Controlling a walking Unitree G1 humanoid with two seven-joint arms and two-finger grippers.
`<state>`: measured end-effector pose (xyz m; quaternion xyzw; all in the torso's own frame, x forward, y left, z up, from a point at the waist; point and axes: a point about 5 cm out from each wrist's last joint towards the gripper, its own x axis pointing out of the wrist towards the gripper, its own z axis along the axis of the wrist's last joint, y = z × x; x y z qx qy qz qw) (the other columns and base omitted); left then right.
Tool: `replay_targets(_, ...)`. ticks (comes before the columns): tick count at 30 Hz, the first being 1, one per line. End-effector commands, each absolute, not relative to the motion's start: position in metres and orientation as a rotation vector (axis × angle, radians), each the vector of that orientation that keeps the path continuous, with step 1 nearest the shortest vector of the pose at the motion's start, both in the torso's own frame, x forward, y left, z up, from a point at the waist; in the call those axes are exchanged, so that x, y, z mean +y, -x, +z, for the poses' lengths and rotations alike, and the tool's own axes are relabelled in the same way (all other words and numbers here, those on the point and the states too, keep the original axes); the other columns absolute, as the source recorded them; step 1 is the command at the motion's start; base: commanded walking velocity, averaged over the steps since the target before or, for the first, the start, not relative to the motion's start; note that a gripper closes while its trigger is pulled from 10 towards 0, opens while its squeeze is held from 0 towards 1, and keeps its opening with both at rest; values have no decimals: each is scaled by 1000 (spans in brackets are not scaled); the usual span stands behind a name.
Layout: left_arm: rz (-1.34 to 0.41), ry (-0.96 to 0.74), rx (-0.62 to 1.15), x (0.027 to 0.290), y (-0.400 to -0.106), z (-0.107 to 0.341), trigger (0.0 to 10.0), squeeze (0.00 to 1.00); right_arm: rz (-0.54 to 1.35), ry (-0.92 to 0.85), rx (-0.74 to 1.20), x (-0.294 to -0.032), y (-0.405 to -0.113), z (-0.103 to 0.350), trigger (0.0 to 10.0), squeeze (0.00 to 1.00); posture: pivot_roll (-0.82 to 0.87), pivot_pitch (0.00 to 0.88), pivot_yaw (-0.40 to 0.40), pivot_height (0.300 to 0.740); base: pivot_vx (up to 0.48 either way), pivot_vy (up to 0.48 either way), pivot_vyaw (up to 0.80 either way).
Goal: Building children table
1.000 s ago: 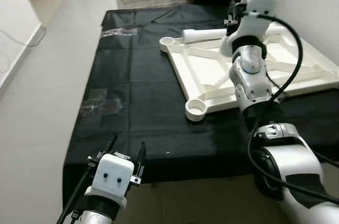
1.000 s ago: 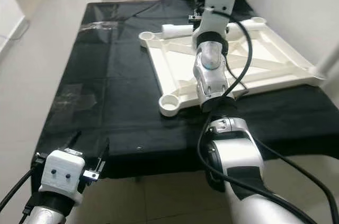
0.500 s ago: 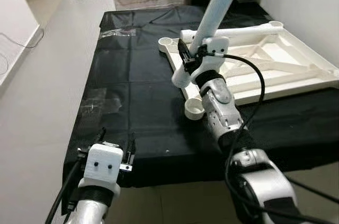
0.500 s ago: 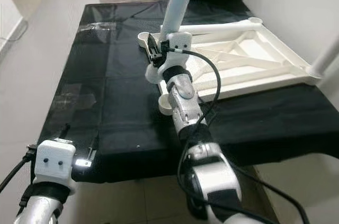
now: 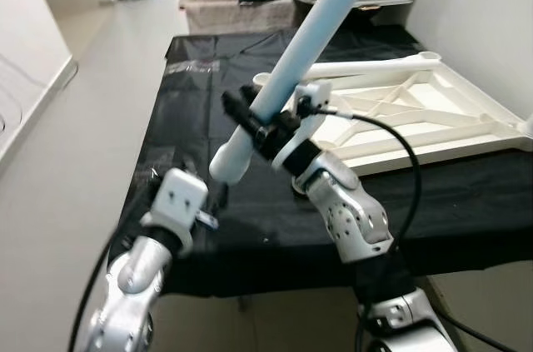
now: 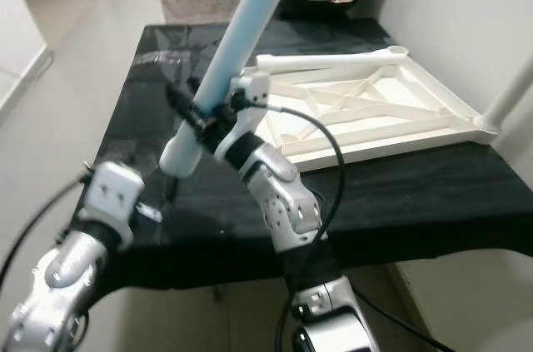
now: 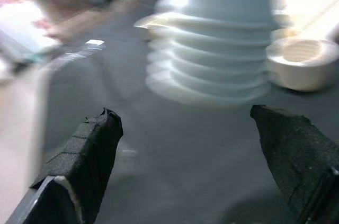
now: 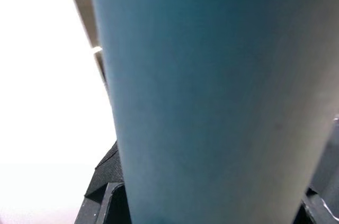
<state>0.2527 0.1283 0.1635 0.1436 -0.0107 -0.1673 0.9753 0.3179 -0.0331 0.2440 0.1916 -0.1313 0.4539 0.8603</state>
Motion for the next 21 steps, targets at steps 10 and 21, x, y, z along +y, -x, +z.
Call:
replay_targets(10,-381,-308,-35,122,-262,164,10000,0,1090,-433,-210,-20,-295,244,10000,0,109,40,-11,740,0,0,0)
replay_targets(21,-432,-296,-43,113,-261,161,9647,0,1096,-403,-144,-21,-293,228,10000,0,109,32,-9,740,0,0,0)
